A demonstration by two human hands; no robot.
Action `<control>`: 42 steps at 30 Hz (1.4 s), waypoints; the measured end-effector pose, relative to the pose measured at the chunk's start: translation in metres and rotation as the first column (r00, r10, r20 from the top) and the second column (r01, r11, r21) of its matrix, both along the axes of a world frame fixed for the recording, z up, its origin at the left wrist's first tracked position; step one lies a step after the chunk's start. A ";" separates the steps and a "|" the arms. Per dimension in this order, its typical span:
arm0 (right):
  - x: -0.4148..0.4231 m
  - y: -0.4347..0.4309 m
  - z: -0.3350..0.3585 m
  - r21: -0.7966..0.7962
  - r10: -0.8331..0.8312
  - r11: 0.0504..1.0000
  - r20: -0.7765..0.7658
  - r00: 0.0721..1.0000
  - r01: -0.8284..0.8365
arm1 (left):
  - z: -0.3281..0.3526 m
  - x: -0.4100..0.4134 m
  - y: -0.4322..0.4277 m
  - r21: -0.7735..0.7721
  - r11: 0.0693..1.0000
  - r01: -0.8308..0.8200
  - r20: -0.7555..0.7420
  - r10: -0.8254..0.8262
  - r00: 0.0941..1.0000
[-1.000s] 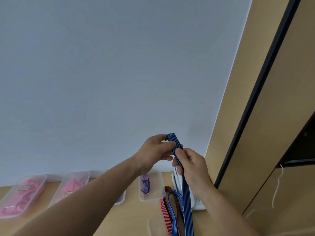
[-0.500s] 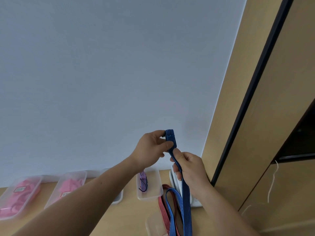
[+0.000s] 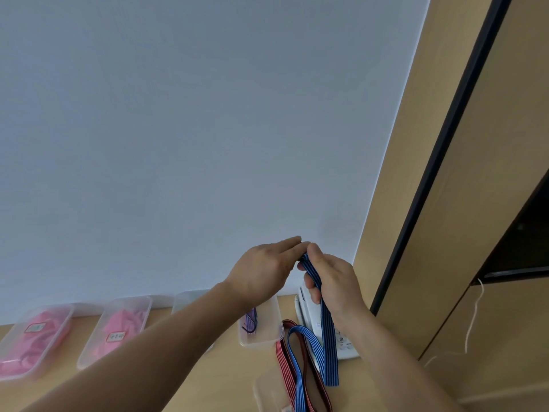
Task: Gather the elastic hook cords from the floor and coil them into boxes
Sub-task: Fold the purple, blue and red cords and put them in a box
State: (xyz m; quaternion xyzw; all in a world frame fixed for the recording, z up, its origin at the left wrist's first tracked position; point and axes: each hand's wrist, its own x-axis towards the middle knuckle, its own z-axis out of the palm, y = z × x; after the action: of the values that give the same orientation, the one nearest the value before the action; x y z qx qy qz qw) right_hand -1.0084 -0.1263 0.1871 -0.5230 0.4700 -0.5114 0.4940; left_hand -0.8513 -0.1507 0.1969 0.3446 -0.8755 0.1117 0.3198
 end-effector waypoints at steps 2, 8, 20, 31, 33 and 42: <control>0.001 -0.001 -0.001 0.001 -0.006 1.000 -0.005 1.000 0.006 | 0.001 0.000 0.000 -0.035 0.999 -0.024 0.040 0.025 0.999; 0.001 0.000 -0.002 -0.083 -0.061 0.995 -0.024 0.998 0.059 | 0.000 -0.004 0.002 0.451 0.889 0.080 -0.423 0.134 0.896; 0.003 0.006 -0.008 -0.034 -0.021 0.999 -0.123 0.992 0.017 | 0.013 0.004 -0.003 0.726 0.502 0.470 -0.661 0.319 0.679; 0.003 0.006 -0.005 0.035 -0.002 0.999 -0.132 0.991 0.007 | 0.005 0.006 0.002 0.309 0.949 -0.064 -0.301 0.161 0.940; 0.004 0.005 -0.003 0.025 -0.003 1.000 -0.113 0.994 0.006 | 0.004 0.006 0.004 0.146 0.985 -0.090 -0.189 0.118 0.975; 0.004 0.005 -0.002 0.003 0.051 0.999 -0.033 0.998 -0.051 | -0.007 0.013 -0.001 -0.101 0.993 0.068 -0.012 -0.069 0.998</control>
State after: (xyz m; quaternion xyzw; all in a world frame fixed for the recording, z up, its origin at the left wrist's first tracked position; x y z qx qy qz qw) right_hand -1.0044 -0.1209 0.1849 -0.5427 0.4651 -0.4895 0.4996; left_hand -0.8385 -0.1519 0.1902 0.2987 -0.8776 0.1419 0.3470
